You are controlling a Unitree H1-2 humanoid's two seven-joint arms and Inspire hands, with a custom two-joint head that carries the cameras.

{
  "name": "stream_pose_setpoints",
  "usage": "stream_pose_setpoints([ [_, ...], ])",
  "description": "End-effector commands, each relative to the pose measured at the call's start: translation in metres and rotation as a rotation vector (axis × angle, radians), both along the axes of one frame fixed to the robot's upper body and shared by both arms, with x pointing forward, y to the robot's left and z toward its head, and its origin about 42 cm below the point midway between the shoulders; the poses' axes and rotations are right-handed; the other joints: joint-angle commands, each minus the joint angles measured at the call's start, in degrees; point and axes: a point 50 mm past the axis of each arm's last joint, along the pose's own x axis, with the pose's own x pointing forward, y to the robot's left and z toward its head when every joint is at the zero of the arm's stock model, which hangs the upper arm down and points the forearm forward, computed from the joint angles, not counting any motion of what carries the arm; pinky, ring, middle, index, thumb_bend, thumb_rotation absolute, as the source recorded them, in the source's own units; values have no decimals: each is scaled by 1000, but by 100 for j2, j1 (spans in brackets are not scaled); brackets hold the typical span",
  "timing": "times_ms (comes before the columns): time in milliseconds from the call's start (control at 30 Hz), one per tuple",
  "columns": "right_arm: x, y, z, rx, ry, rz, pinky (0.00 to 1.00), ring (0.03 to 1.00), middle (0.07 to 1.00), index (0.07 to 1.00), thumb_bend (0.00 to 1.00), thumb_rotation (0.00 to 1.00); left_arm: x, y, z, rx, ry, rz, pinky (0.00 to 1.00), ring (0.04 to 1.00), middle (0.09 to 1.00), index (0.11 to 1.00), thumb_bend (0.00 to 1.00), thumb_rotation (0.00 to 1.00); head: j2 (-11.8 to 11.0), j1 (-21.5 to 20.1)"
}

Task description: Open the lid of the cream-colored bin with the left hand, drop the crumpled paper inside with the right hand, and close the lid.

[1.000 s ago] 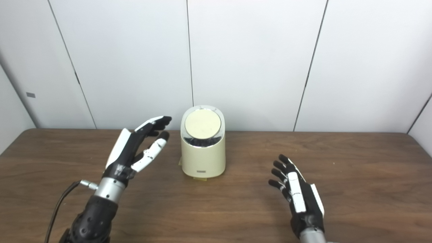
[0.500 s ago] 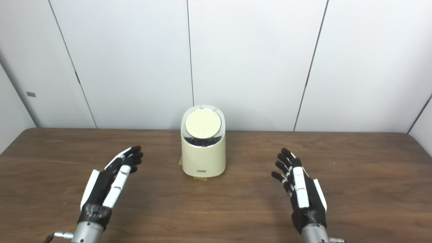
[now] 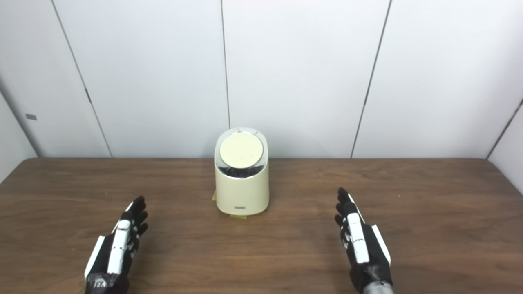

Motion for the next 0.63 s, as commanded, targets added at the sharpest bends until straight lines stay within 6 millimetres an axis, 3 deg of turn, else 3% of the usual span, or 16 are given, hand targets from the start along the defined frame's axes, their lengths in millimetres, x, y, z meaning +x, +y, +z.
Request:
stream_pose_setpoints([
  [0, 4, 3, 21, 37, -97, 30, 1000, 1000, 1000, 996, 578, 990, -9, 2, -3, -25, -16, 3, 1000, 985, 986, 982, 464, 998, 15, 25],
  [600, -5, 6, 23, 37, -84, 28, 1000, 1000, 1000, 996, 587, 1000, -10, 4, 1, 3, -18, -2, 1000, 992, 988, 966, 451, 977, 255, 52],
])
